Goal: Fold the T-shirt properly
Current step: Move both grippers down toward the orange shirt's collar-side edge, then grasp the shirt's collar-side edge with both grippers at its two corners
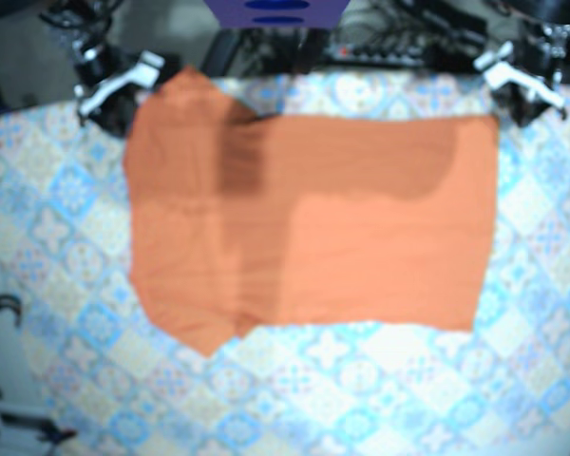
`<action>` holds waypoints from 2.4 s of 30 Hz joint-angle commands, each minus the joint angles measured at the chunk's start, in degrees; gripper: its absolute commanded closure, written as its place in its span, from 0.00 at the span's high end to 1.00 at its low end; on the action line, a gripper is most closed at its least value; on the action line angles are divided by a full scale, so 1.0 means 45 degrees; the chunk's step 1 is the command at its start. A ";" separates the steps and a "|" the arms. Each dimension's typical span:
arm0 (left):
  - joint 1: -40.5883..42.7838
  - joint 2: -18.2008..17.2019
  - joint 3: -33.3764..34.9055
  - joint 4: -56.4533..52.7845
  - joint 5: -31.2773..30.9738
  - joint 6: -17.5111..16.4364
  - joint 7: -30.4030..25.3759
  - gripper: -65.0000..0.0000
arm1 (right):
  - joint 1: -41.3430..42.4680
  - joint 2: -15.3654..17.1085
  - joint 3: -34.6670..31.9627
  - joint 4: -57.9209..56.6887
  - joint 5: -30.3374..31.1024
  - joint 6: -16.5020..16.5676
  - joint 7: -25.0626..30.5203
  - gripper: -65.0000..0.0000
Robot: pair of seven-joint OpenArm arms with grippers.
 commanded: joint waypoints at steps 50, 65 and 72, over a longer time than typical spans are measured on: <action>0.0108 -0.0103 -0.0210 0.0156 -0.0089 0.0269 -0.0047 0.18 | 0.0063 -0.0251 -0.1279 -0.1138 0.0069 -0.0181 -0.0170 0.39; -0.0458 -0.0083 -0.0015 -0.0040 -0.0089 0.0269 0.0812 0.18 | 0.0707 -0.0251 -0.1279 -0.1841 0.0069 -0.0181 -0.0190 0.00; -0.1591 -0.0142 0.0279 -0.1134 -0.0089 -0.0844 0.1086 0.18 | 0.0707 -0.0251 -0.1279 -0.1880 0.0069 -0.0181 -0.0190 0.00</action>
